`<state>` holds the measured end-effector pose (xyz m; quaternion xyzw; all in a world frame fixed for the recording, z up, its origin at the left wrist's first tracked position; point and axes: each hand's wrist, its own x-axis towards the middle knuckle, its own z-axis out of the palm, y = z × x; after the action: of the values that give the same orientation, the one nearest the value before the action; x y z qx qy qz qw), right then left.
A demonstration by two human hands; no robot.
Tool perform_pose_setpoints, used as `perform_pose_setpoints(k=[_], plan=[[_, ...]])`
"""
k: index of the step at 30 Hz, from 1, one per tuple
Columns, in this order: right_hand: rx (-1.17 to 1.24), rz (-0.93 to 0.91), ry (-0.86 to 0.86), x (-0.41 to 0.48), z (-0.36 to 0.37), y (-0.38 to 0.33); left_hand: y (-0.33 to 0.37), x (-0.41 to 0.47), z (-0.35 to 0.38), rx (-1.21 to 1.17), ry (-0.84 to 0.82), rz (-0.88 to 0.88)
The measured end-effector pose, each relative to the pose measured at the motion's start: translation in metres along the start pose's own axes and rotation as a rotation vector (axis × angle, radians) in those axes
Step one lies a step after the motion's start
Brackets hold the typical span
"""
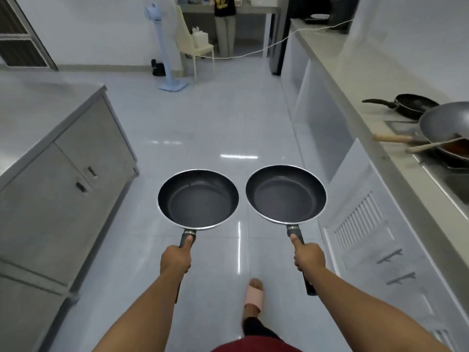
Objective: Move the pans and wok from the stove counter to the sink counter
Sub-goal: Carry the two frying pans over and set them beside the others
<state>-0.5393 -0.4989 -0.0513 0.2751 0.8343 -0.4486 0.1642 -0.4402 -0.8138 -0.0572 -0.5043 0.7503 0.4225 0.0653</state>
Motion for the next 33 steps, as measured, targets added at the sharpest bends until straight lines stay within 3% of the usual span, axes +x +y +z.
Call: perform_pose_setpoints(k=[17,26,33], plan=[[0.062,0.021,0.075,0.276,0.035,-0.279,0.316,0.225,0.065,0.052,-0.023,0.059],[0.285,0.078,0.16,0.409,0.077,-0.416,0.504,0.385,0.091,0.038,-0.113,0.242],[0.377,0.1,0.296,0.482,0.065,-0.501,0.653,0.463,0.111,0.028,-0.207,0.373]])
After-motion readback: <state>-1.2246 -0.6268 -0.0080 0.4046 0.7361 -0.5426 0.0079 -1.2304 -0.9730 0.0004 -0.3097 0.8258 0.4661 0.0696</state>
